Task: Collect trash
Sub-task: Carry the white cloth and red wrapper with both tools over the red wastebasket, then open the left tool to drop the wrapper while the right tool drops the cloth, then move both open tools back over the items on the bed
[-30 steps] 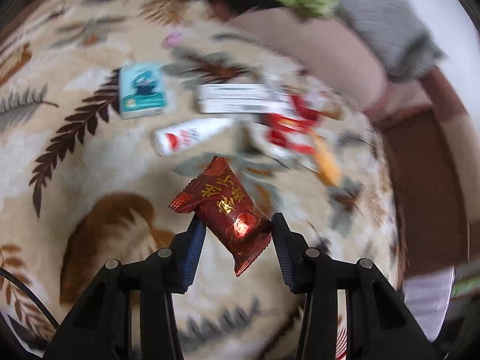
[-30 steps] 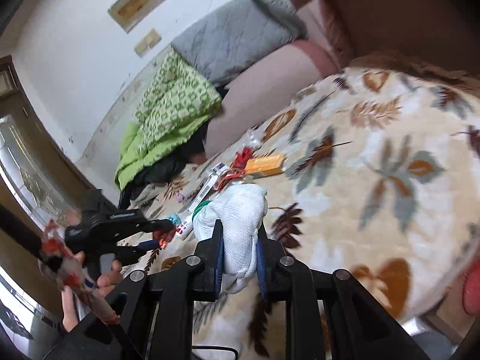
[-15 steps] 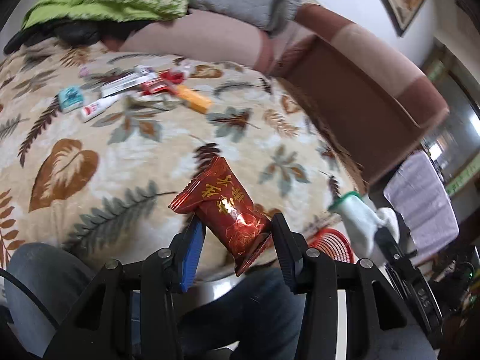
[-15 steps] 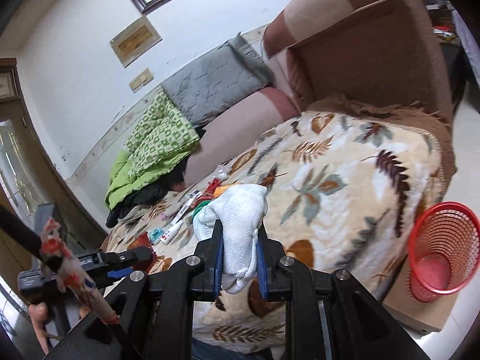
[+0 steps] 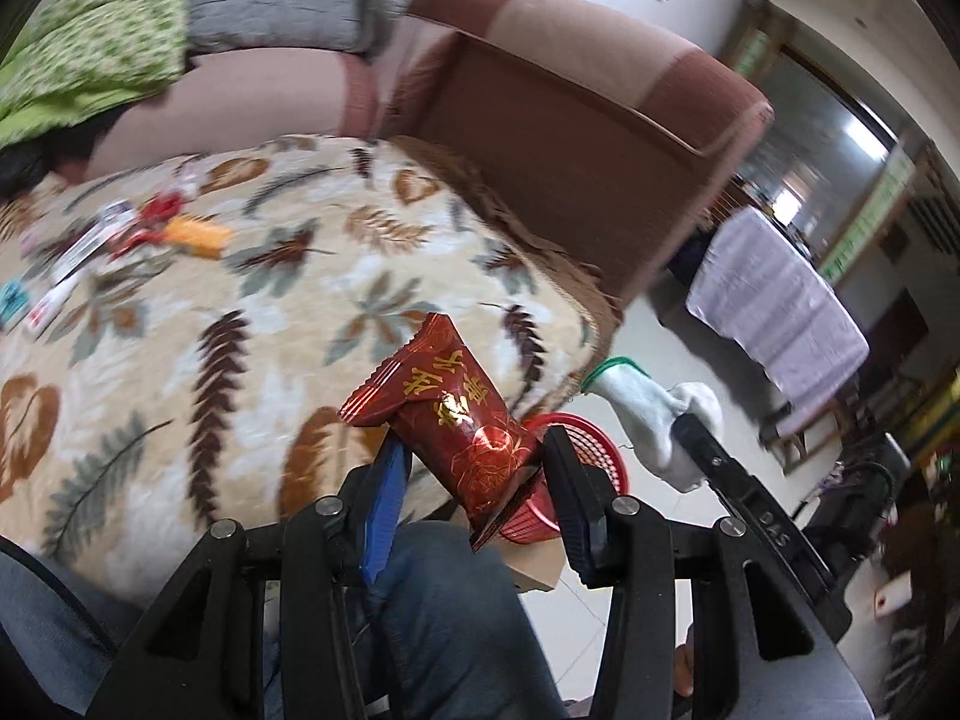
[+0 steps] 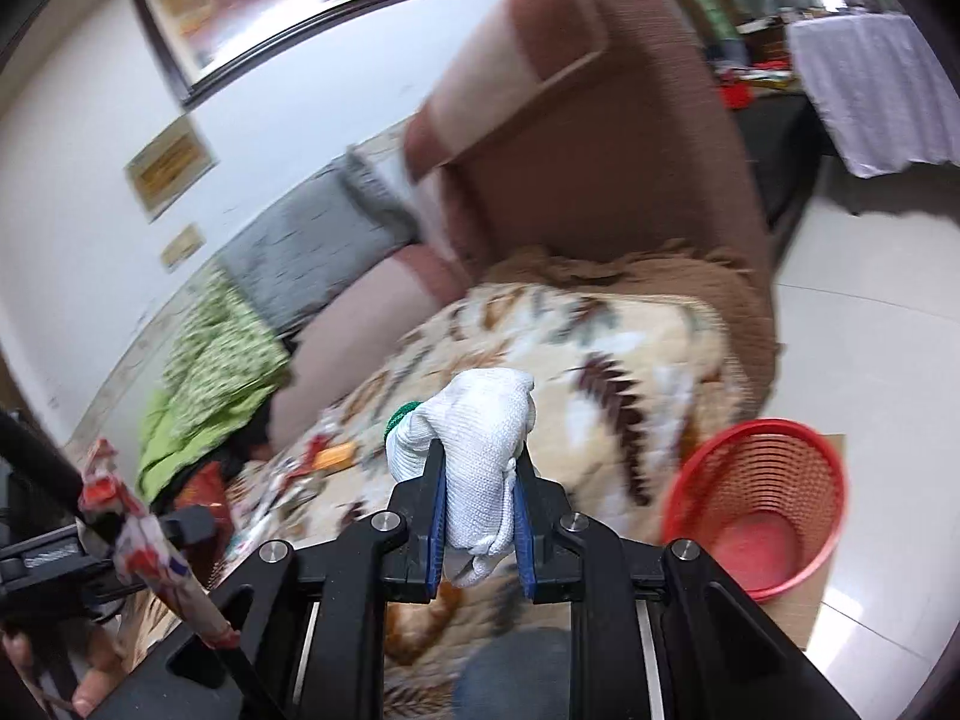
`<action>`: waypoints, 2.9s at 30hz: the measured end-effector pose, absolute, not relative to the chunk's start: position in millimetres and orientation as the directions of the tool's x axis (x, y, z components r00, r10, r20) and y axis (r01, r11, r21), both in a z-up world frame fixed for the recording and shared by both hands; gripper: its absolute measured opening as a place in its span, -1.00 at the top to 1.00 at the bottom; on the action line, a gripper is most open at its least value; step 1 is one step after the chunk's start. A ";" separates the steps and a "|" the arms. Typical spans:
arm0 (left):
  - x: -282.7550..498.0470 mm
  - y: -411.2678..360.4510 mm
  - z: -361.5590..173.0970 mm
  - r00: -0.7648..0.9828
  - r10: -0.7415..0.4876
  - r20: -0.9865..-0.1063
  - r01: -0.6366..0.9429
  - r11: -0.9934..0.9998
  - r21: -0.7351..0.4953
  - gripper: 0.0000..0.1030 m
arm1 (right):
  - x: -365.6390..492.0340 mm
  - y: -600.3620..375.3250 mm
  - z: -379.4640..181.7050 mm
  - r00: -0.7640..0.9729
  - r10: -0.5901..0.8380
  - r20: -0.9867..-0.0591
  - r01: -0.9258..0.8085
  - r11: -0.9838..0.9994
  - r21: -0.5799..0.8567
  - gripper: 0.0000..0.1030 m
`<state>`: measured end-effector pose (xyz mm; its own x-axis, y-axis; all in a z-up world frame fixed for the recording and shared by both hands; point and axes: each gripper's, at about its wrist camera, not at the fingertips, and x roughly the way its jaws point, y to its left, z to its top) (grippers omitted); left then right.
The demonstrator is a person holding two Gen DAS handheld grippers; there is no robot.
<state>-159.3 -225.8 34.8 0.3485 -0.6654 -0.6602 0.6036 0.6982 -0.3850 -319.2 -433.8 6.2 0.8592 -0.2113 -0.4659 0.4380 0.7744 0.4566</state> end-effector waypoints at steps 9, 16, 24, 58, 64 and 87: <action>-171.0 -302.8 30.1 0.264 -0.691 -0.673 0.708 0.613 -0.351 0.15 | -348.8 -475.7 -1.8 0.793 -0.331 -0.512 0.571 0.698 0.433 0.61; -172.5 -373.6 6.3 0.146 -0.680 -0.718 0.787 0.520 -0.333 0.15 | -365.3 -520.1 -29.3 0.731 -0.386 -0.562 0.664 0.593 0.456 0.61; -162.6 -449.0 -46.4 0.020 -0.621 -0.784 0.815 0.464 -0.346 0.15 | -374.2 -549.0 -61.7 0.681 -0.401 -0.613 0.723 0.500 0.476 0.60; -133.5 -378.6 -28.1 0.144 -0.685 -0.714 0.765 0.535 -0.359 -0.24 | -353.8 -515.7 -12.8 0.799 -0.354 -0.486 0.588 0.629 0.510 -0.35; -143.6 -285.9 1.1 0.311 -0.679 -0.665 0.707 0.633 -0.315 -0.25 | -326.4 -459.5 16.2 0.868 -0.249 -0.429 0.455 0.745 0.487 -0.45; -135.6 -77.1 53.8 0.653 -0.549 -0.522 0.464 0.834 -0.297 -0.28 | -181.6 -290.4 51.3 0.878 0.172 -0.446 0.012 0.925 0.381 -0.55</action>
<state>-135.6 -77.1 53.8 0.6530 -0.5490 -0.5217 0.4640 0.8344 -0.2973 -181.6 -290.4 51.3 0.8781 0.1725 -0.4464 0.0119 0.9246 0.3807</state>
